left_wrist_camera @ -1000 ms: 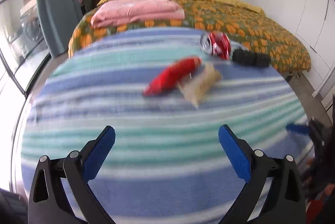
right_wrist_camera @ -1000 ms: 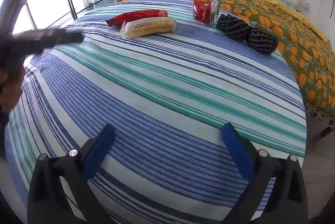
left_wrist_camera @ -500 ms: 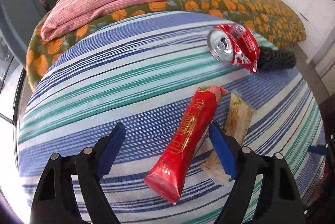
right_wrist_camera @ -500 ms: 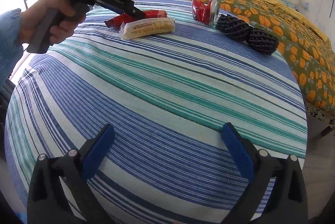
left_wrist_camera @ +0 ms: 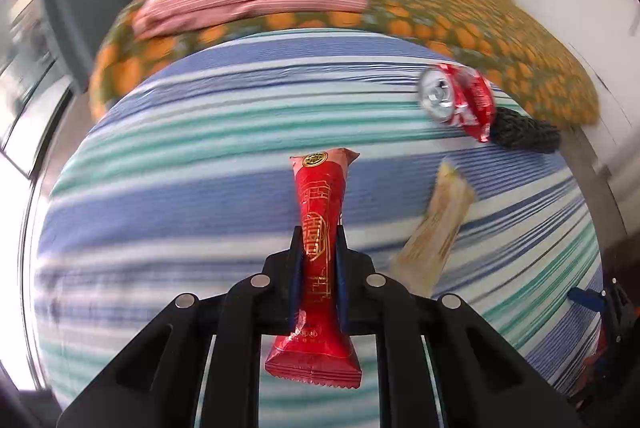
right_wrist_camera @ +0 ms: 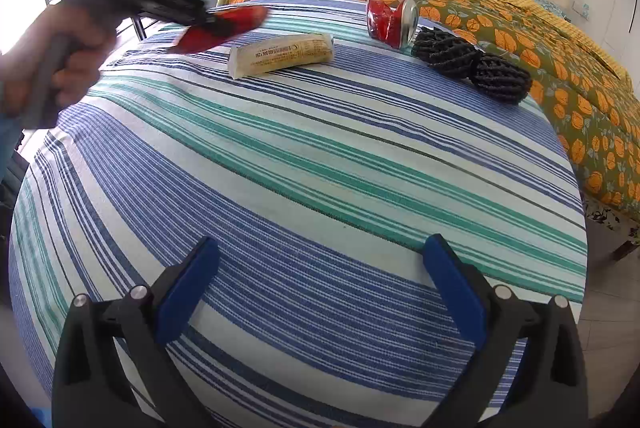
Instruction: Collect trash
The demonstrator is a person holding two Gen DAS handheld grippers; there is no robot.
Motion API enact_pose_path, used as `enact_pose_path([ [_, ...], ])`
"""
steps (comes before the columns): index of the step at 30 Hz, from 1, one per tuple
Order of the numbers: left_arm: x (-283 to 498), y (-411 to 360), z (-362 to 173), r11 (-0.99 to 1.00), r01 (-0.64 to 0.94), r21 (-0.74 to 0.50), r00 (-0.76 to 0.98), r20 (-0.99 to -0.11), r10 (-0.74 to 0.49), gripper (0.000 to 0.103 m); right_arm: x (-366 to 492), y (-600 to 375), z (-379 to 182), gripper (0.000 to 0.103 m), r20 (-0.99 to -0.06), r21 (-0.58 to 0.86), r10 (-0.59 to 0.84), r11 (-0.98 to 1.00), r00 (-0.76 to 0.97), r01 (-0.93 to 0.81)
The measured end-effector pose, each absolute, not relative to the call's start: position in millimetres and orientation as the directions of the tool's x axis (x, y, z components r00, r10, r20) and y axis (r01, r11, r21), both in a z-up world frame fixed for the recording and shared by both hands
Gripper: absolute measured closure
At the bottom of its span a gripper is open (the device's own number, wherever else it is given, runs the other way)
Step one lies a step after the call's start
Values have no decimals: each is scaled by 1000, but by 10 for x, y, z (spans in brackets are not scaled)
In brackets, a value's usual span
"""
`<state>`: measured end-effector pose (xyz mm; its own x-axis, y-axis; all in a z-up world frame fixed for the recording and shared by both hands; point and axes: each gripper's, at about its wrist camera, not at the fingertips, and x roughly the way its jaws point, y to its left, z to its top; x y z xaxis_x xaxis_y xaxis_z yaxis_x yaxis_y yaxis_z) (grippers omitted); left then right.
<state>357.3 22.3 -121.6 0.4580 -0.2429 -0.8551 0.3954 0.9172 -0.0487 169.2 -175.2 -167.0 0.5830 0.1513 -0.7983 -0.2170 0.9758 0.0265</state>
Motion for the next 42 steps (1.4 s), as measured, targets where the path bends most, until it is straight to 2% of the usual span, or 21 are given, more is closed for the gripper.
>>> enact_pose_path([
  [4,3052,626,-1229,955,296,-28,499,-848,-179,90,1691,-1751,-1670,5,-798,26,151,976,583,-217],
  [10,2494,830,-1381,967,252,-18,545,-824,-157,86,1690,-1750,-1670,5,-798,26,151,976,583,-217],
  [12,2415,825,-1400,967,255,-11,565,-810,-158,67,1690,-1750,-1670,5,-798,27,151,976,583,-217],
  [13,2397,818,-1413,967,257,-4,573,-805,-155,46,1689,-1751,-1670,5,-798,27,151,976,583,-217],
  [14,2395,808,-1428,967,256,1,578,-802,-153,32,1688,-1751,-1671,5,-798,27,151,976,583,-217],
  [18,2464,825,-1534,967,254,15,572,-809,-138,25,1687,-1753,-1671,5,-798,27,152,976,583,-218],
  [20,2488,860,-1555,971,236,23,579,-806,-121,14,1686,-1753,-1671,5,-798,27,152,976,583,-218],
  [23,2521,877,-1578,970,241,18,566,-815,-125,5,1699,-1760,-1674,4,-798,28,153,976,583,-217],
  [28,2531,896,-1593,971,239,14,563,-817,-127,5,1724,-1757,-1663,5,-811,30,149,977,566,-213],
  [29,2530,891,-1592,971,240,13,562,-817,-128,5,1770,-1749,-1638,10,-820,44,152,978,552,-204],
  [30,2529,889,-1591,971,240,13,562,-817,-128,5,1823,-1731,-1610,20,-821,74,175,977,543,-201],
  [33,2531,894,-1592,971,240,13,562,-817,-129,5,2095,-1664,-1495,37,-823,229,284,958,492,-171],
  [36,2531,891,-1591,970,241,13,562,-817,-129,5,2478,-1596,-1432,39,-798,385,382,918,465,-94],
  [42,2534,895,-1591,970,241,12,562,-817,-129,4,3204,-1479,-1515,38,-781,512,427,855,456,78],
])
